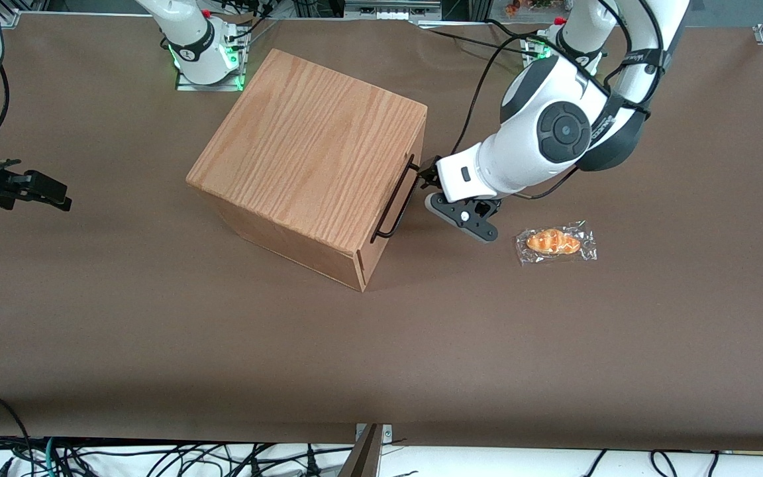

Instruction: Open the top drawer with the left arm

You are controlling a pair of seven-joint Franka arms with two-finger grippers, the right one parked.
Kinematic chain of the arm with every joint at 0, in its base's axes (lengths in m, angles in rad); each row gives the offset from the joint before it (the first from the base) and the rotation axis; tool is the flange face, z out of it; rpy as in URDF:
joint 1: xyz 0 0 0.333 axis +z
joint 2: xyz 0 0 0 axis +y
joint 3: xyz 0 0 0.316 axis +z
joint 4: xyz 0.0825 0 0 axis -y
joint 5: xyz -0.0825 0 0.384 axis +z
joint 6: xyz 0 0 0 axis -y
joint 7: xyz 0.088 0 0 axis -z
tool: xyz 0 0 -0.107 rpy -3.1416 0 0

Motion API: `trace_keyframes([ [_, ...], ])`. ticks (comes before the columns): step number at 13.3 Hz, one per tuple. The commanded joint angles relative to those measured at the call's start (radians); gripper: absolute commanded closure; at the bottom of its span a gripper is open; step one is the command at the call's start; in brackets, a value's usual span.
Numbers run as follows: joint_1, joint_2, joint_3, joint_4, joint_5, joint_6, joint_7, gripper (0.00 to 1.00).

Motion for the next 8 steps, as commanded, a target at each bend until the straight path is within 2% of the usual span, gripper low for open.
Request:
trace_keyframes([
  [1, -0.031, 0.033, 0.007, 0.033, -0.021, 0.035, 0.001, 0.00],
  [8, -0.045, 0.074, 0.006, 0.036, -0.023, 0.096, 0.001, 0.00],
])
